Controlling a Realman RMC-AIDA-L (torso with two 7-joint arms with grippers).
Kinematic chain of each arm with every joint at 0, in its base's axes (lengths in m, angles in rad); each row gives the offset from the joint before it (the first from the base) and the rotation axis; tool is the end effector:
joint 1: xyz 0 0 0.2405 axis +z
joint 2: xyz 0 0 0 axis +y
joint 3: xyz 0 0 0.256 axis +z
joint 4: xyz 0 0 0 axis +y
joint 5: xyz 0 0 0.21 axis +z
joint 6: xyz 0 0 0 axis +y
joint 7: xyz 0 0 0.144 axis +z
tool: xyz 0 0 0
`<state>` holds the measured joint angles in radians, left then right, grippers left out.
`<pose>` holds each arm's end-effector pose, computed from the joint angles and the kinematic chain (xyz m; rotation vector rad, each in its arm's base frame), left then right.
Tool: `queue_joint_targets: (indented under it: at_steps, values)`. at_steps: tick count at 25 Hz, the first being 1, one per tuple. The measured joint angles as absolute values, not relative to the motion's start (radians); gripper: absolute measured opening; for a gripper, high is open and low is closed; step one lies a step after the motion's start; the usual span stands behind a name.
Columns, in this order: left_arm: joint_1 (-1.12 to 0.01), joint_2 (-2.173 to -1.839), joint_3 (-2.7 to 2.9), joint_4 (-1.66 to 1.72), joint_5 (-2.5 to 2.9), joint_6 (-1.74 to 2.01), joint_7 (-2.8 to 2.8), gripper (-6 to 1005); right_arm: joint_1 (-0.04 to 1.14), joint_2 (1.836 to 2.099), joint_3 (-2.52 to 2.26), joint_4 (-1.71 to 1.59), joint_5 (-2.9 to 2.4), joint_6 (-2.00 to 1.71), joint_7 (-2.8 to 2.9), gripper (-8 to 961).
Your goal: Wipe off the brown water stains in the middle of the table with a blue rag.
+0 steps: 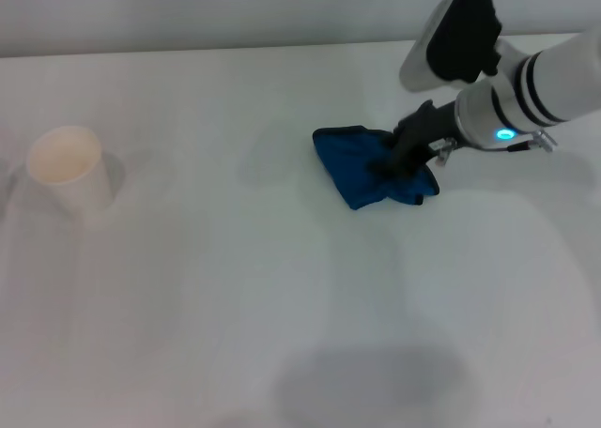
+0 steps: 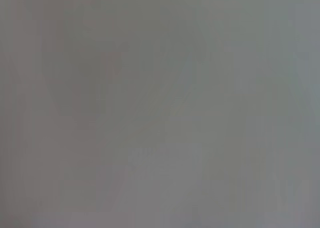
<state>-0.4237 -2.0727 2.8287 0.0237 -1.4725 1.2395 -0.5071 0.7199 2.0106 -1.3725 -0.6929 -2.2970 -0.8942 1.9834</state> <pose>-0.3642 0.3123 0.0143 -1.4114 -0.8021 -0.8673 0.2480 0.4147 -0.0376 -2.5770 0.5716 -0.2791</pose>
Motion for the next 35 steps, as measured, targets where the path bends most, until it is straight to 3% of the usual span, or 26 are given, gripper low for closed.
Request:
queue_joint_targets:
  at_steps: [3,12,20,26,35]
  values:
    - [-0.424,-2.072,2.829,0.023,-1.476,1.239,-0.507,892,0.685,2.012,-1.325,-0.753,-2.265,-0.905,1.985,257]
    - [-0.425,-2.072,2.829,0.023,-1.496,1.239,-0.508,891,0.576,2.013,-1.212,-0.827,-1.844,-0.884,1.903,694]
    - [-0.430,-2.074,2.829,0.023,-1.521,1.229,-0.506,890,0.497,2.021,-1.150,-0.590,-0.913,-0.977,1.395,680]
    - [-0.438,-2.075,2.829,0.024,-1.525,1.228,-0.507,889,0.510,2.028,-1.156,-0.255,-0.348,-1.086,0.525,677]
    - [-0.442,-2.076,2.829,0.023,-1.525,1.216,-0.503,887,0.518,2.028,-1.146,-0.104,-0.174,-1.039,0.294,677]
